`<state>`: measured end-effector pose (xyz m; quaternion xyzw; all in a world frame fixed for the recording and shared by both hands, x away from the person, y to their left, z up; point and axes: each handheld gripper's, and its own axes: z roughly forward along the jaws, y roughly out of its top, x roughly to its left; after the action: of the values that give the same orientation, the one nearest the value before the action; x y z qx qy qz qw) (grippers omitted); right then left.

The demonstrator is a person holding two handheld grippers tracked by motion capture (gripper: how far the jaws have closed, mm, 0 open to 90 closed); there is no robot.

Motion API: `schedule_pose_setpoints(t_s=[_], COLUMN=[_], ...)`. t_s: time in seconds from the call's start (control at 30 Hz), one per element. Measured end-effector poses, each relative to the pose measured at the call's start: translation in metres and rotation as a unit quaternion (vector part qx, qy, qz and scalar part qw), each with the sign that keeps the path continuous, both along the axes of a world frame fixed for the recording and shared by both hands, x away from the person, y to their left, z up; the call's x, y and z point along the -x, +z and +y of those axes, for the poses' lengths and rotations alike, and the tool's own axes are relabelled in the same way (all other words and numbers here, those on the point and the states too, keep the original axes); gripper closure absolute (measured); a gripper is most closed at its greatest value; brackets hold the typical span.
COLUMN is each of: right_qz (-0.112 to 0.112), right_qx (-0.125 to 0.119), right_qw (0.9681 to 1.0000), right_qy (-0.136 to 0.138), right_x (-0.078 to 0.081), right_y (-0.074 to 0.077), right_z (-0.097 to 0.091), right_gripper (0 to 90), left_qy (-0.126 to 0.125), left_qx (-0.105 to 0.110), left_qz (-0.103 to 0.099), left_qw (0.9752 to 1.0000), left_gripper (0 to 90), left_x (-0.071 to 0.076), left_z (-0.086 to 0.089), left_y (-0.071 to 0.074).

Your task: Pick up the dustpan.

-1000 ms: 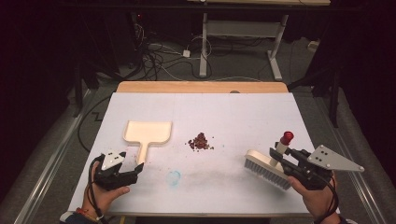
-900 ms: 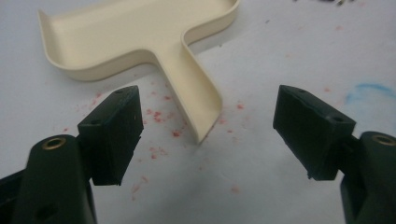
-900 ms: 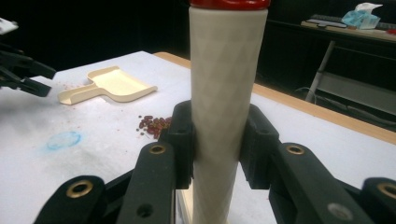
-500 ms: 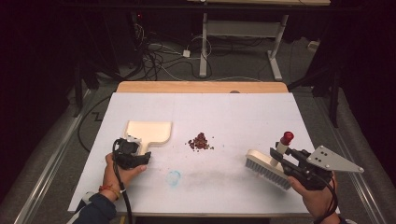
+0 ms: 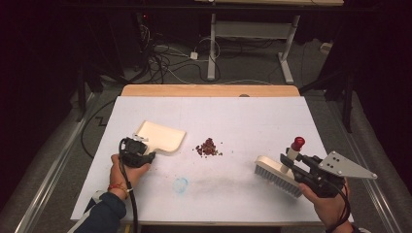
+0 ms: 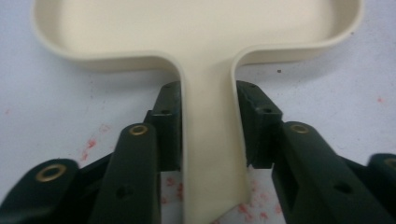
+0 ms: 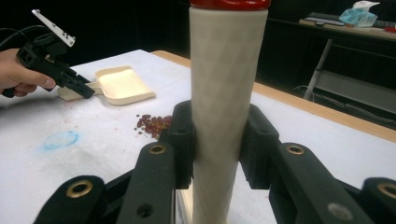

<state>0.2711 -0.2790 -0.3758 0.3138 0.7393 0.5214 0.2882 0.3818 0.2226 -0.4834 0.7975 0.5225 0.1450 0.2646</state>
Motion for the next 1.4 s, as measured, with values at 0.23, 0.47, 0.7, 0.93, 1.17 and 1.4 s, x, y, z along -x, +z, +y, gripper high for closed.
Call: schedule_pose_setpoints(t_s=[0.23,0.47,0.7,0.93,1.17,1.4], right_qz=[0.001,0.000,0.002,-0.001,0.004,0.002], right_qx=[0.003,0.000,-0.007,-0.007,-0.007,-0.008], right_qw=[1.0000,1.0000,0.9999,0.9999,0.9999,1.0000], right_qy=[0.001,-0.004,-0.010,-0.009,-0.009,-0.002], right_x=[-0.001,-0.002,-0.004,-0.007,-0.008,-0.009], right_y=[-0.002,-0.002,-0.003,-0.002,-0.004,-0.003], right_z=[0.000,-0.002,-0.005,-0.004,-0.004,-0.004], right_gripper=[69.9,70.0,70.0,70.0,70.0,70.0], left_qy=[-0.011,-0.015,-0.029,-0.037,-0.048,-0.062], left_qx=[-0.017,-0.028,-0.030,-0.036,-0.032,-0.026], left_qz=[0.006,-0.004,-0.021,-0.028,-0.035,-0.036], left_qw=[0.9998,0.9995,0.9989,0.9983,0.9977,0.9971], left_gripper=[63.7,63.9,63.9,63.9,63.9,64.0], left_x=[-0.002,0.001,0.009,0.016,0.029,0.042], left_z=[-0.001,0.006,0.012,0.014,0.018,0.021], left_y=[0.005,0.017,0.031,0.034,0.040,0.043])
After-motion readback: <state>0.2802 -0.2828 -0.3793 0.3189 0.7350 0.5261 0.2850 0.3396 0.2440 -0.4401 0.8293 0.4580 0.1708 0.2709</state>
